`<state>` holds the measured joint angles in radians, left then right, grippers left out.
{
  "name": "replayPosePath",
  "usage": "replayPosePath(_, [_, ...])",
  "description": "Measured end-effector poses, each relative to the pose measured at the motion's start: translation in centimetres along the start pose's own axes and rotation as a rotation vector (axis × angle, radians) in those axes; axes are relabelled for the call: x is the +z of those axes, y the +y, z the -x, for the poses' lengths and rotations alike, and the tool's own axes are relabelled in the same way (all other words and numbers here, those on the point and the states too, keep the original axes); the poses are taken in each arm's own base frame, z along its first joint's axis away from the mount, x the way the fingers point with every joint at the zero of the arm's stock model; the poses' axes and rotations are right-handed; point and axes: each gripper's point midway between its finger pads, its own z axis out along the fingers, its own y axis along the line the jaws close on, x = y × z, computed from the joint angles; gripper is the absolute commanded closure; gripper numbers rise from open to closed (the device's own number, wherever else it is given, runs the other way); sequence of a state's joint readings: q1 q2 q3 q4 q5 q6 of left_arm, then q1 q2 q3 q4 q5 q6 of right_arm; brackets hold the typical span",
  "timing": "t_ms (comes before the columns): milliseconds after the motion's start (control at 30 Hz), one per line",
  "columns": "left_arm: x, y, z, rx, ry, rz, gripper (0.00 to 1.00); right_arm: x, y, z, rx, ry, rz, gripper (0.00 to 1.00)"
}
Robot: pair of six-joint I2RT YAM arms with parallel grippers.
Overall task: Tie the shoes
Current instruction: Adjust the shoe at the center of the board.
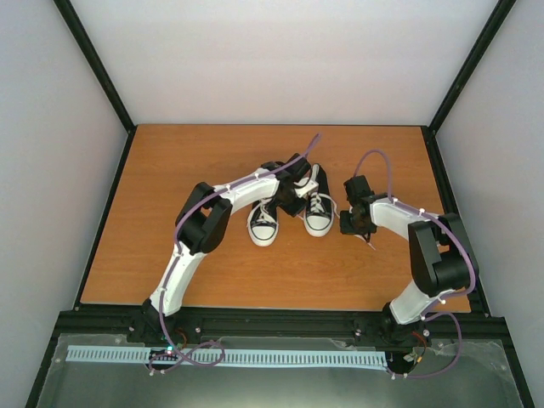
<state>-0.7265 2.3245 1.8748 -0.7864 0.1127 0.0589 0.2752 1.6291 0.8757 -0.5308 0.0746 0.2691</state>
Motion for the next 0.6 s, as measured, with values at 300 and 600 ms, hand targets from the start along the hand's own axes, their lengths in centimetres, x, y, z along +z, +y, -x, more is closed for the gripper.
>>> replayPosePath(300, [-3.6, -0.8, -0.8, 0.070, 0.001, -0.020, 0.99, -2.8, -0.5, 1.4, 0.007, -0.095, -0.004, 0.97])
replayPosePath(600, [-13.4, -2.8, 3.0, 0.169, -0.199, -0.061, 0.99, -11.3, 2.4, 6.0, -0.056, -0.342, 0.187, 0.92])
